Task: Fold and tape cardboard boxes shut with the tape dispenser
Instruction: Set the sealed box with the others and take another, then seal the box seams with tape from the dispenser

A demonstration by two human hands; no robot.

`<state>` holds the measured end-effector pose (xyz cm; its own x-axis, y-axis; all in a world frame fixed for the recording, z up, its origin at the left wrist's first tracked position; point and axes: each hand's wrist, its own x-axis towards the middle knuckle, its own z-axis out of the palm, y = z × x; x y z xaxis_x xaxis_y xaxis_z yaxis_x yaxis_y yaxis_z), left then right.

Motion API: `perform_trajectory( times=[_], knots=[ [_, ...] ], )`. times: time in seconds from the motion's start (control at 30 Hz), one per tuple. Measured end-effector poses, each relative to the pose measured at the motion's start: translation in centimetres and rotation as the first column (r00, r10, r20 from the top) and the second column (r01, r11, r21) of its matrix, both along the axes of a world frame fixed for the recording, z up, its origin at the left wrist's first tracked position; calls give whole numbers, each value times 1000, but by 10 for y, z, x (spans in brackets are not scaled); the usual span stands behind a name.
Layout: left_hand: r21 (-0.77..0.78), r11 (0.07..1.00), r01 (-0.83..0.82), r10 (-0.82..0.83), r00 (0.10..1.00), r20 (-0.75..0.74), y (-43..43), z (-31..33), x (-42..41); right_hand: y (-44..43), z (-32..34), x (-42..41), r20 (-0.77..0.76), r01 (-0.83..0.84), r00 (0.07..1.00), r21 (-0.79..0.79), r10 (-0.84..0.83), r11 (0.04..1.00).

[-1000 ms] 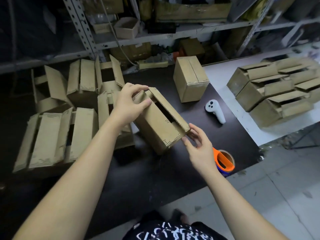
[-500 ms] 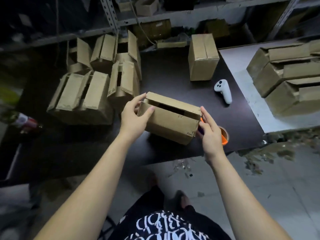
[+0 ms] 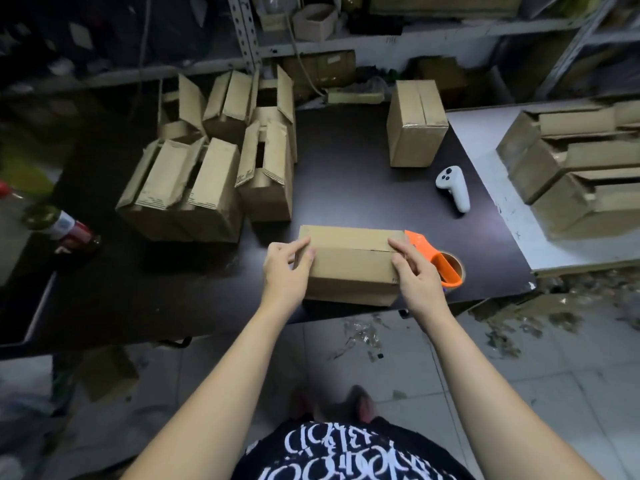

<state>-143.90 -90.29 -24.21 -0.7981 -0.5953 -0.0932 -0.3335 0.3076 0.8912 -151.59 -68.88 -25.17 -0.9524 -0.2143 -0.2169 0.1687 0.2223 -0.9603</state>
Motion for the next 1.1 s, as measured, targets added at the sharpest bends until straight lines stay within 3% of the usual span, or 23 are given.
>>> perform_trajectory(
  times=[0.23, 0.47, 0.73, 0.8, 0.87, 0.93, 1.1],
  knots=[
    [-35, 999, 41, -40, 999, 27, -11, -9, -2, -1, -8, 3, -93, 4, 996, 86, 4, 996],
    [-7, 995, 95, -95, 995, 41, -15, -9, -6, -3, -17, -6, -34, 27, 999, 73, -24, 997],
    [-35, 996, 84, -83, 996, 24, -14, -11, -5, -5, -8, -5, -125, 0, 992, 136, 17, 991],
    [-37, 997, 74, -73, 997, 19, -13, -12, -5, -1, -9, -7, -149, 93, 986, 120, -75, 988],
    [-48, 997, 60, -59, 998, 11, -13, -14, -4, 6, -16, -10, -253, 292, 940, 243, -230, 925],
    [-70, 997, 40, -40, 999, 1, -13, -15, -5, 16, -29, -19, -325, 390, 910, 454, -258, 801],
    [-77, 997, 5, -4, 1000, 9, -9, -12, -11, 24, -47, -33, -124, 137, 991, 851, -59, 507]
  ],
)
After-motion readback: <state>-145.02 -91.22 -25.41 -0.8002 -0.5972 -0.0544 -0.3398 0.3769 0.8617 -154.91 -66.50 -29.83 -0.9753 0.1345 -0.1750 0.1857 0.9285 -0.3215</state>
